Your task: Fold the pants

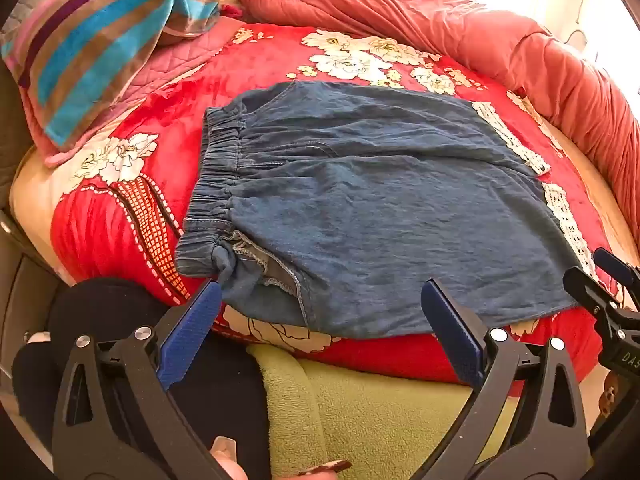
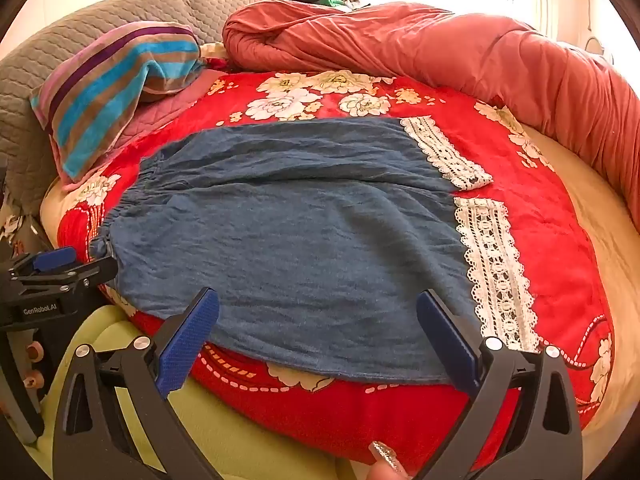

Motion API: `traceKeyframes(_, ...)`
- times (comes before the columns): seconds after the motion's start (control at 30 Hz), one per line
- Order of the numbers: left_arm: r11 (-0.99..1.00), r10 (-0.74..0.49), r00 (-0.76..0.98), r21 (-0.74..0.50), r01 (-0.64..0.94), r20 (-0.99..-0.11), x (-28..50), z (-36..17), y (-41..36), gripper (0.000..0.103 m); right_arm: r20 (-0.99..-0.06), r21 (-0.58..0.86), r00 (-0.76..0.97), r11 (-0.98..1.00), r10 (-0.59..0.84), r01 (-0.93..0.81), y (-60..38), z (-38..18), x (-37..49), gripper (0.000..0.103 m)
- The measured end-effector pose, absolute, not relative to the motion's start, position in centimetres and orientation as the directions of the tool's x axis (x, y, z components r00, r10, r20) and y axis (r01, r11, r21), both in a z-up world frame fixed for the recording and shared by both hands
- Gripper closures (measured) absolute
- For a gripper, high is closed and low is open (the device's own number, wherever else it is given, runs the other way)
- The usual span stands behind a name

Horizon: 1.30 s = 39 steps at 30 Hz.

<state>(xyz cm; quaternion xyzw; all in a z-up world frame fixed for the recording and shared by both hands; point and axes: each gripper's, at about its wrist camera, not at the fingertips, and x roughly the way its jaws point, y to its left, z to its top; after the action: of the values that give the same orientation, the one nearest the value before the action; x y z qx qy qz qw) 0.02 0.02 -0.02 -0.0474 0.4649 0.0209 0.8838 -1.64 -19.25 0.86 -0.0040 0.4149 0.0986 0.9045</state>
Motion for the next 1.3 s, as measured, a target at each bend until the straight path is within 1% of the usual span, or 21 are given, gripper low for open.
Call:
traceKeyframes(0.67,0.995,-0.009,0.571,-0.062,-0.074,-0.821,0.1,0.0,-0.1,0.009,-0.735,0.063,0.655,0.979,0.176,-0.193,-18.5,1.7,-1.4,0.004)
traceKeyframes(1.3,0.995,-0.009,0.572,-0.062,-0.073,-0.820,0.0,0.0,-0.1,0.009,-0.738,0.062,0.650,0.977,0.181,-0.202,-18.2,1.6,-1.3,0.004)
